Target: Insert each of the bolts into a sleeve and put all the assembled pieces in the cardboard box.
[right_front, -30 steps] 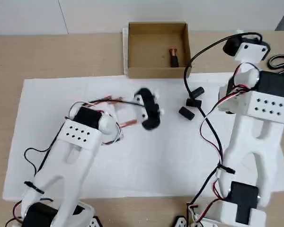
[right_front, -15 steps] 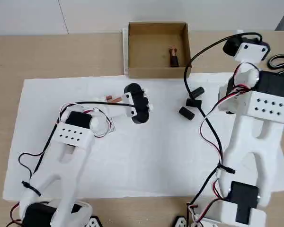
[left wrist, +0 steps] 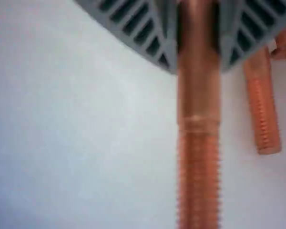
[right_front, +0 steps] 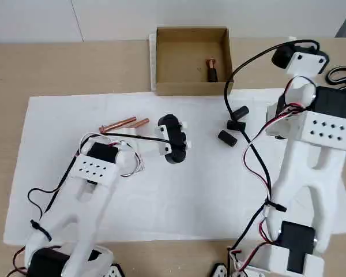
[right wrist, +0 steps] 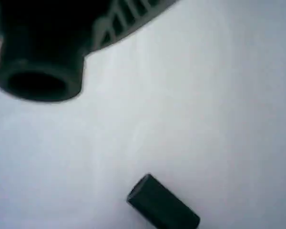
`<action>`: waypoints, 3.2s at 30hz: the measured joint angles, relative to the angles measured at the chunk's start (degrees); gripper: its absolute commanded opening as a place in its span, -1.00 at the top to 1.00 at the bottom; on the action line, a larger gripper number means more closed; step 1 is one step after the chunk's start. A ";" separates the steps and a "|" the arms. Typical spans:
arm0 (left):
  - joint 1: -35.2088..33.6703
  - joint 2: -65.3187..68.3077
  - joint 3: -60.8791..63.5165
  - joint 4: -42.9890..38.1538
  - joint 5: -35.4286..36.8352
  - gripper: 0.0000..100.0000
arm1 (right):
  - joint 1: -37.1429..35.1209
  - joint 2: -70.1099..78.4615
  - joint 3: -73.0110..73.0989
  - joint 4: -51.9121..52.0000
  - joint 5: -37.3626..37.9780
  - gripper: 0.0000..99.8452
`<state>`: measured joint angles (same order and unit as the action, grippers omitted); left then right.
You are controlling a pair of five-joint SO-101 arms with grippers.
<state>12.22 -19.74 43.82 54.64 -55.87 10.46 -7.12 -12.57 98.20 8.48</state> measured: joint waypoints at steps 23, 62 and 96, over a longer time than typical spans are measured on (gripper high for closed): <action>0.00 -0.70 -13.19 3.87 53.01 0.64 | 0.00 0.00 0.18 0.00 0.00 0.99; 0.18 -0.70 13.80 -22.07 127.91 0.64 | -1.93 0.00 0.18 0.00 -1.58 0.99; -1.85 -0.79 17.93 -26.99 127.03 0.78 | -1.93 0.00 0.18 0.00 -1.58 0.99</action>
<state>10.37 -20.53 61.76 27.65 71.16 8.53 -7.12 -12.40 98.20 6.90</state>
